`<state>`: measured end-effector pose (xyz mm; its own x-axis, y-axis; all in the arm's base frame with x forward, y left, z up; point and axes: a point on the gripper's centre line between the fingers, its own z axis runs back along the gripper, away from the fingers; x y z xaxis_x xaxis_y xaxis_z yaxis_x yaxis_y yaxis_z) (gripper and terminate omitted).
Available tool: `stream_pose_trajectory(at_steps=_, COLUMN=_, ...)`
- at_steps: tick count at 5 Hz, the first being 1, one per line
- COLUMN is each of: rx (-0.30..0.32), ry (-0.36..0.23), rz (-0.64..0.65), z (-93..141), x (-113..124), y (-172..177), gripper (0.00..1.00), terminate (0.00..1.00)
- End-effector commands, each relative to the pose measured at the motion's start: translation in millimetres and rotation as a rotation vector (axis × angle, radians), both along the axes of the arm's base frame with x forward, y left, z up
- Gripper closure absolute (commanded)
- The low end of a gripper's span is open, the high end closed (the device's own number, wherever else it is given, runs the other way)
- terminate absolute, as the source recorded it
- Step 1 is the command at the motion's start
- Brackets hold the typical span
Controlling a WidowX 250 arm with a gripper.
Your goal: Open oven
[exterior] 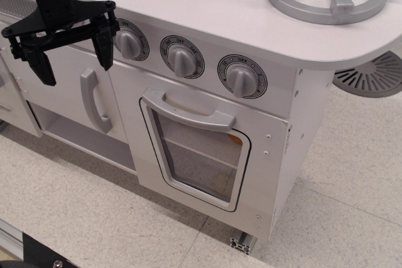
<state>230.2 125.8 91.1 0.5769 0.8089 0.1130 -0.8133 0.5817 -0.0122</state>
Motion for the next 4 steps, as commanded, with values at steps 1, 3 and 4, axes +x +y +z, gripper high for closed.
stream_pose_trajectory(at_steps=1, rx=0.000, ry=0.000, rz=0.000, z=0, x=0, y=0, gripper=0.00, terminate=0.00)
stream_pose_trajectory(at_steps=3, rx=-0.148, ry=-0.116, rz=0.330, z=-44, x=22, y=-15, gripper=0.00, terminate=0.00)
stream_pose_trajectory(at_steps=4, rx=-0.188, ry=-0.116, rz=0.419, z=-69, x=30, y=-23, gripper=0.00, terminate=0.00)
